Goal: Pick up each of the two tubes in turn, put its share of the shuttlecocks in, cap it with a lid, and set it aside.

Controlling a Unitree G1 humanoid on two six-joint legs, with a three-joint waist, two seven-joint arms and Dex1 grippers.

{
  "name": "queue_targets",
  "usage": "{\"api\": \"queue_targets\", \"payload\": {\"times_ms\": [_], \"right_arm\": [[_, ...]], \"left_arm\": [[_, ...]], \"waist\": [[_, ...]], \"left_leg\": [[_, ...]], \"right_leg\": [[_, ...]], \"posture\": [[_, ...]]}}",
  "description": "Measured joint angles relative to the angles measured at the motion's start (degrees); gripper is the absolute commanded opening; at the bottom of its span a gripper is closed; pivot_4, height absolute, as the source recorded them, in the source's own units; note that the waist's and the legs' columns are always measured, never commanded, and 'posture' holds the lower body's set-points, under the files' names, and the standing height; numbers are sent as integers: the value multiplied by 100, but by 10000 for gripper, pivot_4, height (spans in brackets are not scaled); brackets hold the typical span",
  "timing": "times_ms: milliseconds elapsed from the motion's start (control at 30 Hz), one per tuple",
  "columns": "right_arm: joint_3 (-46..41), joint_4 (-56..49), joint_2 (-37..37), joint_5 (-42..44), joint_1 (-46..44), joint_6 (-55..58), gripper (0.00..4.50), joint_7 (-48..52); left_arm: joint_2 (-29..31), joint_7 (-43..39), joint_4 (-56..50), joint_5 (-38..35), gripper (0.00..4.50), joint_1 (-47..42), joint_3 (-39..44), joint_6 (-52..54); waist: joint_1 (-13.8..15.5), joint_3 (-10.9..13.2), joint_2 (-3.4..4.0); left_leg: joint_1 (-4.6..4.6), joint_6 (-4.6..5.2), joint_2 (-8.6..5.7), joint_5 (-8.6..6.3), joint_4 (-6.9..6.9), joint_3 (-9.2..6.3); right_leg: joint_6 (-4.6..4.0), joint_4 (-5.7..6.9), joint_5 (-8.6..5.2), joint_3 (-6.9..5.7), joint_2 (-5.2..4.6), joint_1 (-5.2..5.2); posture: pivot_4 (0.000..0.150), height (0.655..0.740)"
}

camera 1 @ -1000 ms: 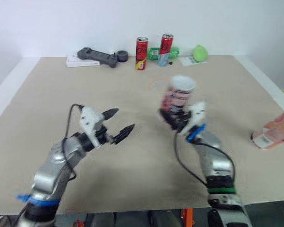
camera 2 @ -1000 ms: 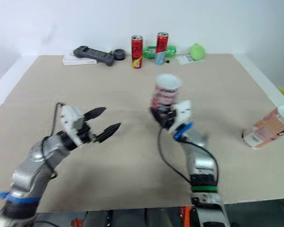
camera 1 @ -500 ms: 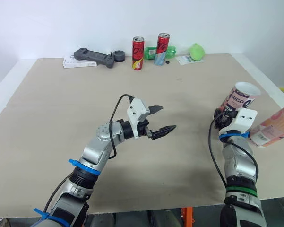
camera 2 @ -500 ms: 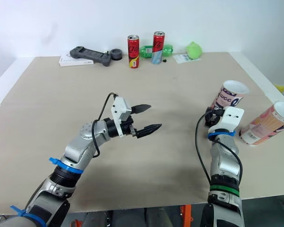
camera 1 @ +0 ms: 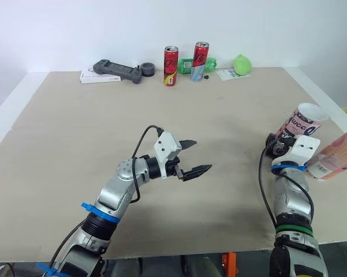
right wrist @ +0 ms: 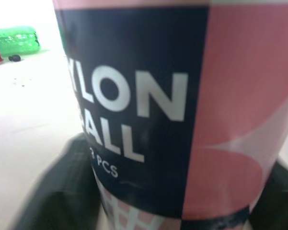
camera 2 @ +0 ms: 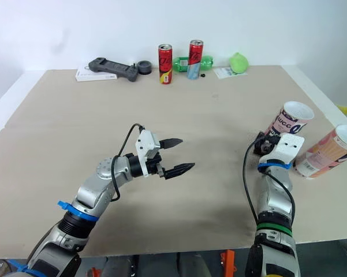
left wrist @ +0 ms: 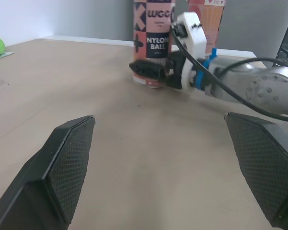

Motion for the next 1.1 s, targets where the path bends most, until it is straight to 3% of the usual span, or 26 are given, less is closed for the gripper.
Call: {"api": "queue_targets", "payload": {"times_ms": [167, 400, 567, 700, 867, 1100], "right_arm": [[119, -837, 35, 166, 539, 313, 44639, 124], [319, -2884, -128, 648, 1887, 1374, 44639, 687], [283, -4077, -1272, 1586, 2922, 2566, 44639, 2130], [602, -4495, -2029, 1938, 2838, 3003, 44639, 3270], [927, -4481, -2002, 1944, 2375, 3040, 44639, 3572], [1182, -4356, -1824, 1844, 2243, 3041, 44639, 3599]], "left_arm": [[76, 83, 2, -1, 45000, 8, 203, -3], [461, 308, -160, -9, 45000, 621, 742, -40], [1070, 743, -764, -8, 45000, 1864, 1614, -11], [1485, 867, -1318, -57, 45000, 2734, 2130, 61], [1625, 878, -1582, -54, 45000, 3199, 2259, 78], [1636, 1018, -1684, -54, 45000, 3171, 2331, 84]], "waist": [[4, -1, 1], [-3, -4, 29], [-4, 2, 31], [-11, 10, 19], [22, 24, -8], [24, 25, -15]], "left_leg": [[0, 0, 0, 0, -2, -1], [1, 1, 2, -1, -7, 1], [13, 5, 6, 1, -6, 6], [31, 13, 12, 7, -2, 21], [26, 16, 9, 12, 2, 39], [-4, 9, 9, 5, -4, 47]], "right_leg": [[-2, 2, -1, 0, 0, 0], [17, 8, -19, 3, -1, -5], [23, 9, -25, 5, -3, 2], [1, 9, -31, 12, -3, 11], [3, 9, -27, 14, -17, 6], [31, 6, -28, 16, -17, -15]], "posture": [[1500, 7400], [1500, 7400], [1500, 7400], [1500, 7400], [1500, 7400], [1500, 7400]]}}
